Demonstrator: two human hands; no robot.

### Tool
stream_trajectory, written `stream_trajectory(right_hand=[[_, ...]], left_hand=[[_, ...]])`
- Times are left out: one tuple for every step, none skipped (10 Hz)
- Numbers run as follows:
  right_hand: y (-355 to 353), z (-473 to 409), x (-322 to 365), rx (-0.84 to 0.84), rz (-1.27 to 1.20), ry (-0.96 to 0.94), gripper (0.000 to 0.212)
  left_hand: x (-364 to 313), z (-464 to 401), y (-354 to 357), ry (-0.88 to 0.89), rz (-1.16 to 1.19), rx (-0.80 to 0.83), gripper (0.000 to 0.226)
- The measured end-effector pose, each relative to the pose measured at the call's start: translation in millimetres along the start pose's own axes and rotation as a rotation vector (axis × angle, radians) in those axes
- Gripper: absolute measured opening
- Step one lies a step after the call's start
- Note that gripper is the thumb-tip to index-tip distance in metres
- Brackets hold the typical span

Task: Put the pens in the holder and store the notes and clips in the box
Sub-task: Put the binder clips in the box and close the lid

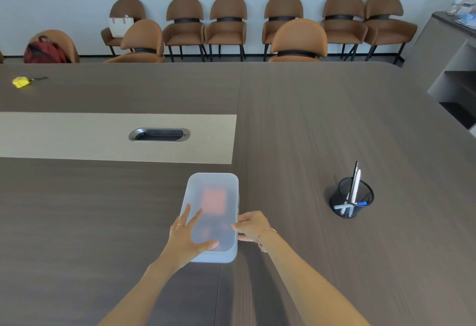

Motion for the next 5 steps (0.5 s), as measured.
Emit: stream_trajectory(right_hand=[[1,3,3,-0.022,0.019,0.015,0.034],[0,3,2,-0.046,0.013,0.026,0.03],[1,9,2,-0.081,0.001,0.034,0.02],[3,6,1,-0.11,0.008,-0.009,0.013],[3,14,1,-0.087,0.023,-0.032,0.017]], left_hand=[[1,-1,1,-0.012,-0.008,0.004,0.114],[1,-2,1,-0.009,-0.015,0.006,0.114],[-2,0,2,-0.017,-0.02,0.006,0.107],[-2,0,2,-0.016,-0.003,0.003,0.099],[-8,2,1,-0.009,-0.028,-0.001,0.1]])
Point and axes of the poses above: each hand's wrist, its own z-axis away from the middle knuckle, its own y-axis out of the palm, x = y × z, the point moved 4 cm from there along -z, towards the middle knuckle, and after that the axes turned 7 degrees about z, right-handed, at the moved point
